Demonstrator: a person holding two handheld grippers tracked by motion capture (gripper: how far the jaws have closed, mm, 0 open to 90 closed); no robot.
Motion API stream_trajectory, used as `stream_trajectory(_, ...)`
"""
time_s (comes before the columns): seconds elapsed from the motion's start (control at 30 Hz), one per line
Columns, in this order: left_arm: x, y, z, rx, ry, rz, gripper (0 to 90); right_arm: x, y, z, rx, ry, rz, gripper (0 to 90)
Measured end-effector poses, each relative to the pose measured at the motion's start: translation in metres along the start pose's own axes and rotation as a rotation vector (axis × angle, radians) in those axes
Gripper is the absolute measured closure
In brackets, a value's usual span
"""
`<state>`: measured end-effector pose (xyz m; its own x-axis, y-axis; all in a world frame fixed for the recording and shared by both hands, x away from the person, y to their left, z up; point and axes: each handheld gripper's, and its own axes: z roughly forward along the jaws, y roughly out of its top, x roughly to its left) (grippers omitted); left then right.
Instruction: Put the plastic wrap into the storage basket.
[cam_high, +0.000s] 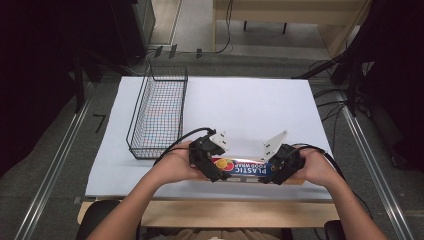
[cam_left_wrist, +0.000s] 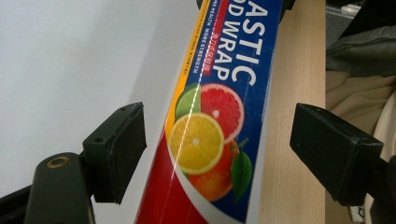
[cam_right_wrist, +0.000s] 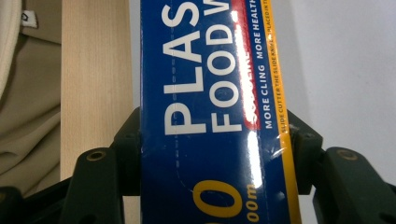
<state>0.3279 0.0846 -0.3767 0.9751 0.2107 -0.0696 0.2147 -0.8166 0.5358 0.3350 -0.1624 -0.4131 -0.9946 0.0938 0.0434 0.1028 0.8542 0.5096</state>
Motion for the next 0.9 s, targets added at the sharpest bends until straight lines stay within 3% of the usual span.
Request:
stream_trajectory(0.27, -0.004, 0.006, 0.015, 0.07, 0.02, 0.043, 18.6, 0.003, 0.011, 0.0, -0.003, -0.003, -0.02, 41.2)
stream_trajectory(0.7, -0.009, 0.007, 0.027, 0.138, 0.045, 0.072, 19.8, 0.01, 0.03, 0.0, 0.005, -0.011, -0.067, 41.3)
stream_trajectory(0.83, -0.01, 0.006, 0.028, 0.133, 0.024, 0.073, 24.7, 0.012, 0.033, 0.001, 0.014, -0.019, -0.08, 41.2)
stream_trajectory(0.9, -0.01, 0.004, 0.028, 0.127, -0.011, 0.072, 32.7, 0.013, 0.033, 0.001, 0.016, -0.019, -0.082, 41.2)
